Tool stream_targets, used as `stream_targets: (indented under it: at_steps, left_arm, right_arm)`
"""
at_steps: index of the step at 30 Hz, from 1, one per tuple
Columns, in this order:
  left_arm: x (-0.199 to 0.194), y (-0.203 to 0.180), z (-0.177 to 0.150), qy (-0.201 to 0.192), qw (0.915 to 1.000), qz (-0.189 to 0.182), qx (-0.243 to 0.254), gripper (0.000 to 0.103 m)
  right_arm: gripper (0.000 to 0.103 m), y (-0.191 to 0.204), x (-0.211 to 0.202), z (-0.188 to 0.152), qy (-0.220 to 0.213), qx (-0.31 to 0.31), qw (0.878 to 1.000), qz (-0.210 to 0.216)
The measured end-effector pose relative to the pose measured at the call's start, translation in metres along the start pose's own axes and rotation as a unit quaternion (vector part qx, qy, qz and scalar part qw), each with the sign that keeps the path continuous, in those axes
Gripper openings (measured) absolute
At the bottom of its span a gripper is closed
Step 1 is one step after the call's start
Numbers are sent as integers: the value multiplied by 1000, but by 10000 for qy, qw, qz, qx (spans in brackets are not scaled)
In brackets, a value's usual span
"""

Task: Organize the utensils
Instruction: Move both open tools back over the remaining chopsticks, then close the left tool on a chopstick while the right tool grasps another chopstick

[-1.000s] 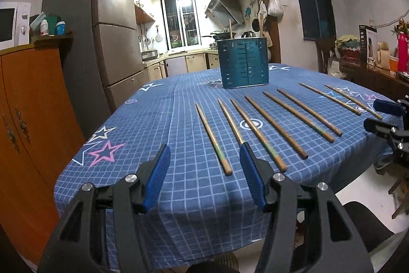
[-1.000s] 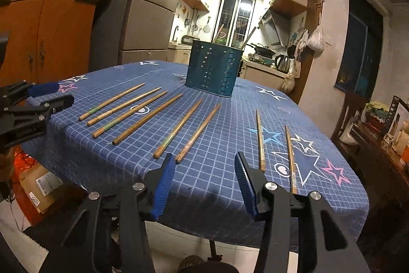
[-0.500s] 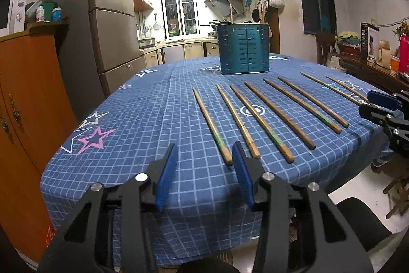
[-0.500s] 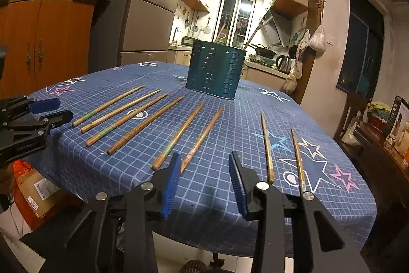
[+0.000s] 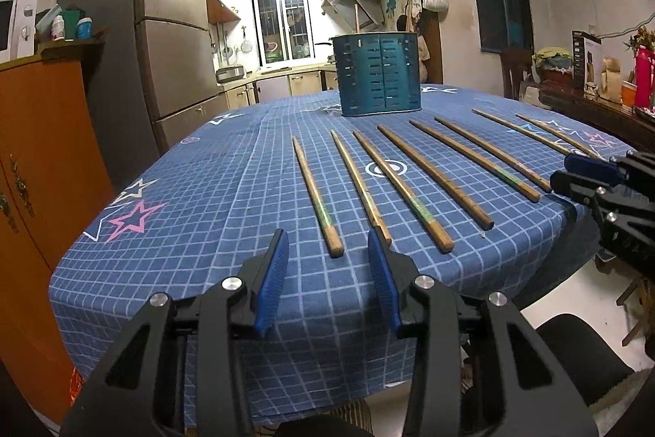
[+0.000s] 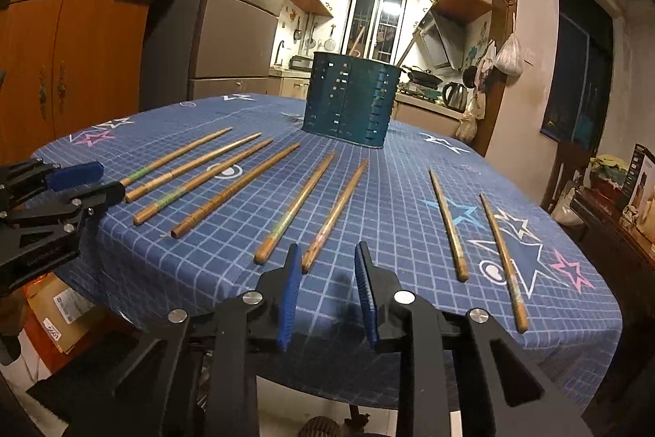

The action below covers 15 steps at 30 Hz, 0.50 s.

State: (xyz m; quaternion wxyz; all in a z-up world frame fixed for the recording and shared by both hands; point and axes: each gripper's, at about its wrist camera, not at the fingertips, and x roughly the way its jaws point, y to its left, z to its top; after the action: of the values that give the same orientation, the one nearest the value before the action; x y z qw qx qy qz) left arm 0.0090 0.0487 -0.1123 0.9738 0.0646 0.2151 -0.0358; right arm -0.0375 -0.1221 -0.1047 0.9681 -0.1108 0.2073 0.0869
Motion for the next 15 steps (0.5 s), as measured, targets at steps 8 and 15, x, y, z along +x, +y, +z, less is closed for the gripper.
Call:
stream_targets:
  at_steps: [8, 15]
  left_arm:
    - [-3, 0, -7, -122, 9999, 50, -90, 39]
    - [-1, 0, -6, -146, 9998, 70, -142, 39]
  right_arm:
    - [23, 9, 5, -7, -110, -43, 9998, -129]
    - [23, 12, 10, -6, -121, -28, 9997, -231]
